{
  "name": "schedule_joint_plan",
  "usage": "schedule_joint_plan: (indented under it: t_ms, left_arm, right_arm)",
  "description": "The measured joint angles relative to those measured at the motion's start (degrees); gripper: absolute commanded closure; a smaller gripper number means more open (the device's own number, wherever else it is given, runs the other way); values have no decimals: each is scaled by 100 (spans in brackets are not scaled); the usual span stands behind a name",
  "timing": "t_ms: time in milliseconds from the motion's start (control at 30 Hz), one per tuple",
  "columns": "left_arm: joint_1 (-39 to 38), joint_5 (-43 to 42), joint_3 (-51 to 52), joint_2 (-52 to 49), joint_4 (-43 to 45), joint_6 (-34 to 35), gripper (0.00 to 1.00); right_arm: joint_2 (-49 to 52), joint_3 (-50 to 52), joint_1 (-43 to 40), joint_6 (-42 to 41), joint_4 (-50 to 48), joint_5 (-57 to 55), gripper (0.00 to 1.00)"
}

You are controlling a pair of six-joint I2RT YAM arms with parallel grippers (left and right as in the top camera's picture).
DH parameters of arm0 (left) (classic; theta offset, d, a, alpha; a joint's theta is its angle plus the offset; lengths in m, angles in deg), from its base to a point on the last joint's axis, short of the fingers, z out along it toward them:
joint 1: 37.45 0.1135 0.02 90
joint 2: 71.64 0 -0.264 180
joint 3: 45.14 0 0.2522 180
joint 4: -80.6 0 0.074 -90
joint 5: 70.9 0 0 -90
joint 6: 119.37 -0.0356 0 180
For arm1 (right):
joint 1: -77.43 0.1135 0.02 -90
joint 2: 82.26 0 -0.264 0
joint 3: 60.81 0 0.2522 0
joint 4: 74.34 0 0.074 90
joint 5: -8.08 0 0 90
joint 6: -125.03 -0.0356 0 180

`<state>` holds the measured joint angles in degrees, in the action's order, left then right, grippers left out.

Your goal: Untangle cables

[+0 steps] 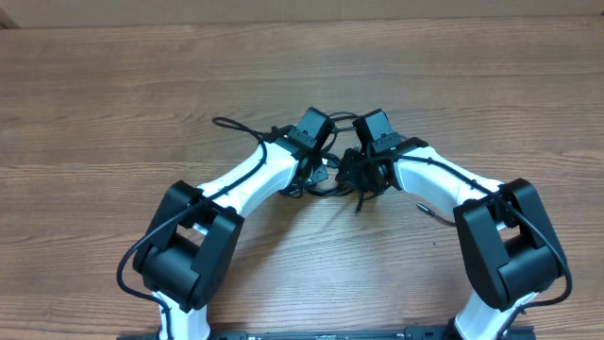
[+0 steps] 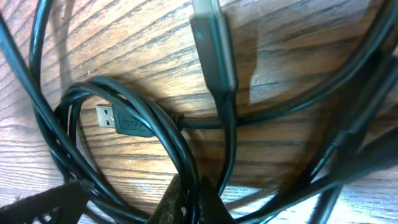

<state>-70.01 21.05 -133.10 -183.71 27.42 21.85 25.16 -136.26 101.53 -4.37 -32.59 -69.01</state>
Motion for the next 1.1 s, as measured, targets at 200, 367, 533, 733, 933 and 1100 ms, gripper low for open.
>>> schedule_joint_plan:
  t_ms: [200,367,533,733,933,1100]
  left_arm:
    - [306,-39,-407,302,-660,-577,96]
    - [632,-295,-726,890,-894,-1228,96]
    - [1196,-175,-782,1392,-903,-1840,60]
    - [1939,-540,-804,1521,-841,-1991,54]
    - [1731,-1443,-804,1349,-903,-1989,43]
    - [1165,-1746,-804,669,-955,-1759,41]
  right_arm:
    - [0,0,0,7,81,-72,96]
    - [0,0,0,20,118,-83,96]
    - [0,0,-7,20,160,-157,96]
    - [0,0,-7,20,164,-179,96]
    - [0,0,-7,22,160,-179,96]
    - [0,0,-7,20,162,-179,96]
